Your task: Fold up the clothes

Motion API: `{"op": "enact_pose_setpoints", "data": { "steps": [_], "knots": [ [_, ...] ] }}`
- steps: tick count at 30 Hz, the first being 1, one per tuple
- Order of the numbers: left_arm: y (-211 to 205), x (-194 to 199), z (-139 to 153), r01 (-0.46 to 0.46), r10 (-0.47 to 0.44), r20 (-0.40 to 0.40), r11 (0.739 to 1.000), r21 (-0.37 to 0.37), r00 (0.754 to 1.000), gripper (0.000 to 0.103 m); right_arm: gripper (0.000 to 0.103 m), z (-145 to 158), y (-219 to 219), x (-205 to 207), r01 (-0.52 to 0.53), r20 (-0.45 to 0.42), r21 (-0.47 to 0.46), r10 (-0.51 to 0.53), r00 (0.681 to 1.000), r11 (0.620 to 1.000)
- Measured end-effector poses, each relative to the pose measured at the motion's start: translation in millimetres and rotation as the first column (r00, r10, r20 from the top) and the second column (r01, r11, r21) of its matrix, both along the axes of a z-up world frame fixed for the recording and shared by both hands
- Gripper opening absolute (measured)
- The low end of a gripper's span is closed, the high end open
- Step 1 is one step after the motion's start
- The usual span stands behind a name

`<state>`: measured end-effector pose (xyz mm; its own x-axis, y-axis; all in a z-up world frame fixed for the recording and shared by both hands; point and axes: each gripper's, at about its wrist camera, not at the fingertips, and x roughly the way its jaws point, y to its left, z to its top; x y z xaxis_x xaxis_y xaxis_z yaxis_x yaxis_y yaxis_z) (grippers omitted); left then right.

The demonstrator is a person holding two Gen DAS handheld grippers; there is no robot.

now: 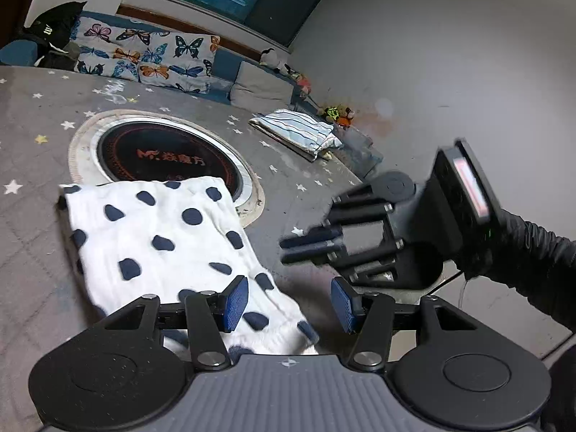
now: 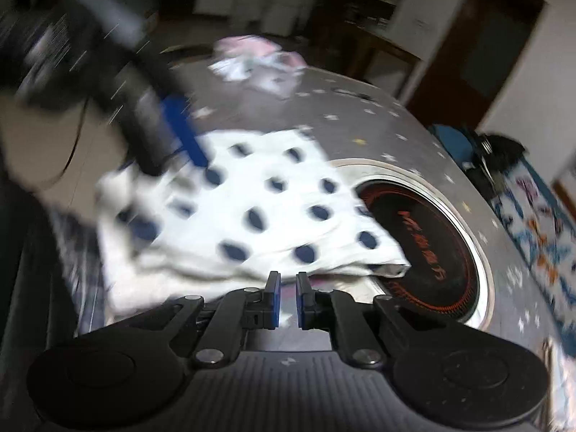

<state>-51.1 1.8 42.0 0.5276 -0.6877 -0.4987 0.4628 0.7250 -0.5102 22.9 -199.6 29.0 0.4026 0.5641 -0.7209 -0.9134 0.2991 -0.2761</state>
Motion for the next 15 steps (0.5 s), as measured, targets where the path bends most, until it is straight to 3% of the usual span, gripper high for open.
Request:
{"op": "enact_pose_setpoints", "data": {
  "steps": [7,15],
  "knots": [
    [-13.0,5.3,-17.3,0.039,-0.039,-0.055,0.999,-0.002,0.998,0.054,0.008,4.6,13.3,60.8,0.189,-0.153,0.114,-0.170,0.973,0.975],
    [-16.6,4.5,-29.7,0.052,-0.053,-0.093,0.998,-0.018,0.994,0.054,0.008,-27.9,40.7,115.6,0.295,-0.215,0.066,-0.275,0.937,0.953]
  ]
}}
